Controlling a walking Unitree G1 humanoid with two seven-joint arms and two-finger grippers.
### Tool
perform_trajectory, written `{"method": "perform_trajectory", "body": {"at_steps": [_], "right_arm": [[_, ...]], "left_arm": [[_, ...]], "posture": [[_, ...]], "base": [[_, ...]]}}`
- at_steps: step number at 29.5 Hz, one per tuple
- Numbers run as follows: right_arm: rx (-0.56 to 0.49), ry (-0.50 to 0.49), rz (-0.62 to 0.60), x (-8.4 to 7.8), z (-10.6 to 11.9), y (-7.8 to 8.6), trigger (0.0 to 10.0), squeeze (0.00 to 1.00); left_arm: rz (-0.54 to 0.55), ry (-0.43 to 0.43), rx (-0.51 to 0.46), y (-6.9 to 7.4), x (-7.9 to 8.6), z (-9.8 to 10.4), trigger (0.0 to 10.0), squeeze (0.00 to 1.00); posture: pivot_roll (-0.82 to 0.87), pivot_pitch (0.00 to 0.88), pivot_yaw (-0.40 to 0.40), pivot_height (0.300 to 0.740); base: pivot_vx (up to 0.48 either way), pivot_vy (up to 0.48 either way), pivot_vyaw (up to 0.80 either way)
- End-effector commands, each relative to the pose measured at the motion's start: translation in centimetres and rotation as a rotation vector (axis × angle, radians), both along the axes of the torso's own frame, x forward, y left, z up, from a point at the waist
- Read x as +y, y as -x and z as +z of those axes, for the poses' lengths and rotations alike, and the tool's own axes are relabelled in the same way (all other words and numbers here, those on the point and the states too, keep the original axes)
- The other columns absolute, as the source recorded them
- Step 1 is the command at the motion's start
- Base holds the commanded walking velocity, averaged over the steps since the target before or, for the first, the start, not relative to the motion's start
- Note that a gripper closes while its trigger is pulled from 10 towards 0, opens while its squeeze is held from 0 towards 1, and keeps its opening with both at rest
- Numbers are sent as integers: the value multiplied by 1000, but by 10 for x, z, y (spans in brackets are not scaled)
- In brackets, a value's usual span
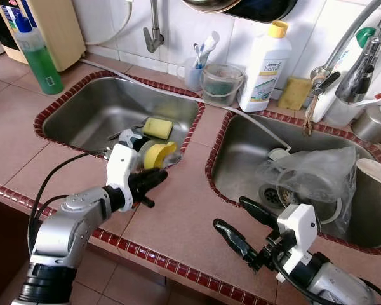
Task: Kitchen organization
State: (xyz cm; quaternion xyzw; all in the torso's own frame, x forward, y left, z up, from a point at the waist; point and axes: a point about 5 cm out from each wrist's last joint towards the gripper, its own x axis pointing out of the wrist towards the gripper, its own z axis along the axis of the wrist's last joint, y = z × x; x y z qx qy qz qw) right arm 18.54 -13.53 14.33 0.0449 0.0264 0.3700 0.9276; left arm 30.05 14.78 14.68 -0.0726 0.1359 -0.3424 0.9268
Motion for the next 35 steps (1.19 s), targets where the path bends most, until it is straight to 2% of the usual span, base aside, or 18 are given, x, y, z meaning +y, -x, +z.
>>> {"method": "perform_trajectory", "body": {"at_steps": [1,6,7,8,9,15,21,29,33,35], "right_arm": [[5,3,5,0,-2,0,10000,0],[-32,-3,1,0,1,-14,10000,0],[-39,-6,-4,1,2,-16,10000,0],[-39,-6,-4,1,2,-16,10000,0],[-53,-16,-17,1,4,-21,10000,0],[-88,-49,-57,3,9,-33,10000,0],[-101,-59,-58,6,9,-37,10000,0],[-139,-97,-102,10,13,-47,10000,0],[-153,-120,-115,14,17,-51,10000,0],[-153,-132,-113,16,17,-52,10000,0]], "left_arm": [[2,11,-5,-1,1,4,0,0],[57,77,-36,-12,-2,14,0,0],[69,79,-34,-14,-1,14,1490,0],[69,79,-34,-14,-1,14,1490,0],[92,85,-36,-18,-1,15,10000,0],[167,92,-75,-28,0,18,10000,0],[207,60,-109,-33,1,16,10000,0],[307,-6,-215,-44,-1,11,10000,0],[302,-12,-255,-49,-7,9,10000,0],[277,-1,-240,-53,-12,6,10000,0]], "posture": [[-80,74,-62,740],[-75,27,-64,740],[-74,20,-64,740],[-74,20,-64,740],[-74,12,-64,740],[-72,0,-64,740],[-68,0,-61,740],[-71,0,-46,740],[-66,0,-48,740],[-63,0,-58,740]], "base": [[0,0,0],[0,0,0],[0,0,0],[0,0,0],[0,0,0],[0,0,0],[0,0,0],[0,0,0],[0,0,0],[0,0,0]]}}
